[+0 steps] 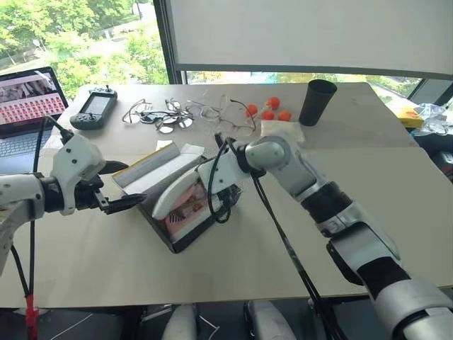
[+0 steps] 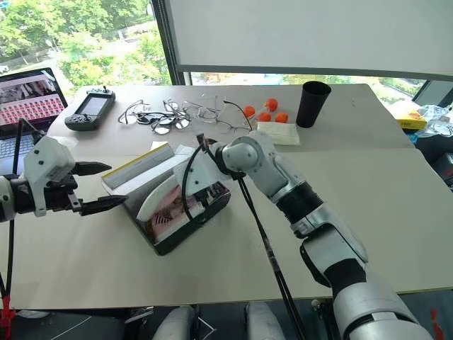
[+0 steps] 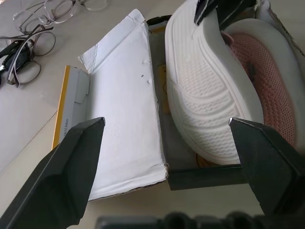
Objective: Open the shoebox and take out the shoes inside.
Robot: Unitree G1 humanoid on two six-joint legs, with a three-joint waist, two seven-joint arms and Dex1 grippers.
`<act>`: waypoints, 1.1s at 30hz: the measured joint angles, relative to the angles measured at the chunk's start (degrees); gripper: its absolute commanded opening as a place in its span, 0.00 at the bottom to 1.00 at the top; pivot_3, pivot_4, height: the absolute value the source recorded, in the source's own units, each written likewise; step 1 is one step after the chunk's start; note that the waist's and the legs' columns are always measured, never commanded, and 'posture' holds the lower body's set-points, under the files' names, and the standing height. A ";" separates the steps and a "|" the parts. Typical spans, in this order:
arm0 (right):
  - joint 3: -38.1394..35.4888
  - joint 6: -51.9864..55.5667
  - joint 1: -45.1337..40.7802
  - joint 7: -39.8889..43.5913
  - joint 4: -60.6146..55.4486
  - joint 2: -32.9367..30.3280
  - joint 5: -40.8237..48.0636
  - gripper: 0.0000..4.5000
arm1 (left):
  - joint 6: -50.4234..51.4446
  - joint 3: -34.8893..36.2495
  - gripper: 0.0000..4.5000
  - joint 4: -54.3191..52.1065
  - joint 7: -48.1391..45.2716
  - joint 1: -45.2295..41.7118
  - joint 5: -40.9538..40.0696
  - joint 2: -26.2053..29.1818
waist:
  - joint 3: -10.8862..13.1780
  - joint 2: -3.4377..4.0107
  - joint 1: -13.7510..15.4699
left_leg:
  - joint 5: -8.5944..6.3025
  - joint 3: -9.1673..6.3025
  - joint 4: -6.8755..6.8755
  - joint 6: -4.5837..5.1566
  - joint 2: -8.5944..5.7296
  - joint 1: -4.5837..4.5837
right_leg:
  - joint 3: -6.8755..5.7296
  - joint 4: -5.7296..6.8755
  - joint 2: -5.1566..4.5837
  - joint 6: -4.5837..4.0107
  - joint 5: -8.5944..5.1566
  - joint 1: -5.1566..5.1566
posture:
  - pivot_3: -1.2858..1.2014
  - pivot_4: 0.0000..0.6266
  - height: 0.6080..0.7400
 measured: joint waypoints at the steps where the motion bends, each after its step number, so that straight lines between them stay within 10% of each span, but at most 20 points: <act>1: -1.74 2.35 -0.68 0.08 -0.49 -0.05 1.27 0.05 | -0.08 -0.10 1.00 0.20 0.00 -0.32 0.11 -0.04 | 0.00 0.00 0.04 | 0.00 -0.01 0.00 0.00 0.00 0.00 | -0.01 -0.01 0.00 0.00 0.00 0.01 | 0.52 0.24 0.88; 7: -7.67 17.59 -2.32 1.40 -4.21 -1.21 7.17 0.05 | -0.44 -1.74 1.00 0.89 -0.16 -2.11 0.29 -0.40 | 0.00 0.00 0.13 | 0.00 -0.02 0.00 0.00 -0.01 -0.01 | -0.02 0.00 -0.01 0.00 0.00 0.01 | 0.52 0.24 0.88; 20: -40.24 94.61 -4.05 -3.03 -2.56 -9.31 31.92 0.05 | -0.16 -3.72 1.00 2.81 -0.16 -5.48 -0.22 -2.08 | 0.00 -0.02 0.96 | 0.00 0.00 0.02 0.01 -0.04 -0.03 | -0.05 -0.04 -0.04 -0.01 0.00 0.05 | 0.52 0.24 0.88; 30: -48.97 101.56 8.57 -15.73 5.90 -2.84 34.68 0.05 | -2.15 -5.77 1.00 4.61 -0.31 -6.57 1.74 -2.37 | 0.01 0.00 -0.02 | 0.01 0.01 0.03 0.02 -0.09 -0.26 | 0.00 -0.05 -0.06 0.02 -0.01 -0.10 | 0.52 0.24 0.88; 33: -48.36 98.31 9.80 -17.58 9.91 -3.64 34.63 0.32 | -2.16 -5.75 1.00 4.56 -0.26 -6.49 1.73 -2.44 | 0.01 0.00 -0.02 | 0.01 0.03 0.08 0.02 -0.13 -0.27 | 0.02 -0.06 -0.09 0.04 0.00 -0.09 | 0.52 0.24 0.88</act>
